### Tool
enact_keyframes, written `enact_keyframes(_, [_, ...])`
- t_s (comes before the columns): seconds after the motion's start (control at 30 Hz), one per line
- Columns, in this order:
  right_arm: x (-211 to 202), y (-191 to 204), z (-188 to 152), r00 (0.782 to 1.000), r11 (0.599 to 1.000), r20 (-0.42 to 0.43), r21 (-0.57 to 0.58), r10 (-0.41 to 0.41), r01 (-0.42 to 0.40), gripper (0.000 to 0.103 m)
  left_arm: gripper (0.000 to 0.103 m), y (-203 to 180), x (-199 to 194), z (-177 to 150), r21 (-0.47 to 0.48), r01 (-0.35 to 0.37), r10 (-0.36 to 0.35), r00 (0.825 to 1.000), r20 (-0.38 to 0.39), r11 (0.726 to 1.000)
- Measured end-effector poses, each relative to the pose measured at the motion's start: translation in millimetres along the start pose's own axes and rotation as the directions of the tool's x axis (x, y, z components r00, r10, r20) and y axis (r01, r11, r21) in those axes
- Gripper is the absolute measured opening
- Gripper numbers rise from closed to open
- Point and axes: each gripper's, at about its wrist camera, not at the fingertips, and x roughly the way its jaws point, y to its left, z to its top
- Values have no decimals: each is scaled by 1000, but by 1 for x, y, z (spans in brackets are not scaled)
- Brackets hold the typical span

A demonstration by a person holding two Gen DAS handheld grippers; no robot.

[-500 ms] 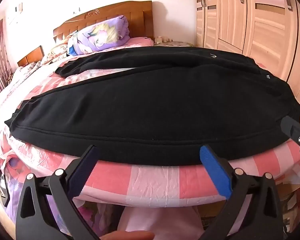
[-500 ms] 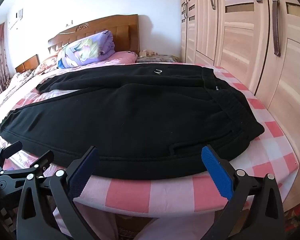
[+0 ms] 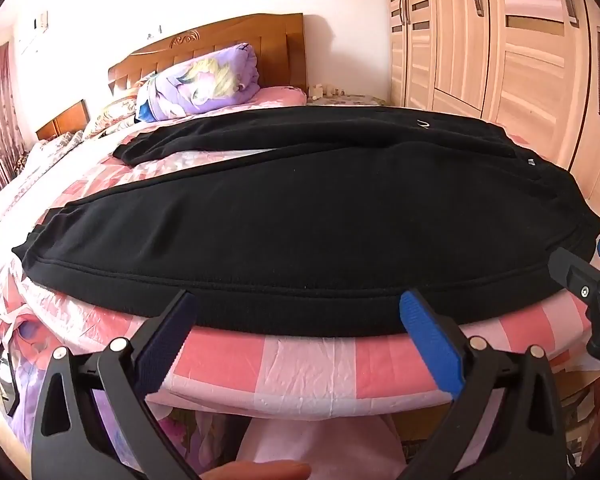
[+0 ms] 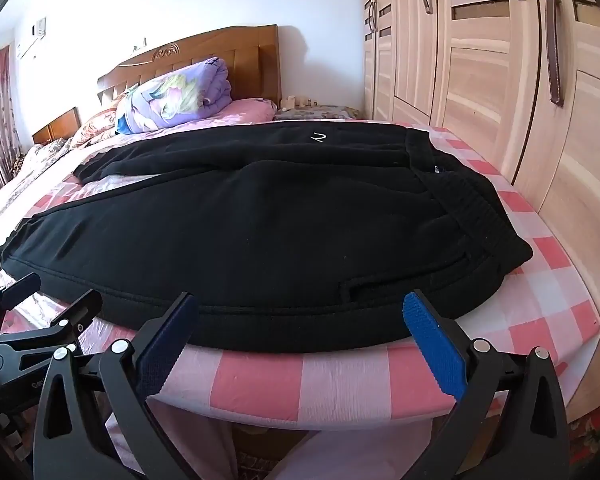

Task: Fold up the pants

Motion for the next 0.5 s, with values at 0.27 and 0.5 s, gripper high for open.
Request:
enact_keyframes(0.27, [0, 1, -1, 1000, 1000, -1, -4, 3, -3, 99, 102, 5, -4, 0, -10, 2, -2, 1000, 31, 1000])
enact_keyframes(0.5, [0, 2, -2, 1000, 1000, -1, -5, 5, -5, 99, 102, 6, -8, 0, -16, 5, -4, 999, 44, 1000])
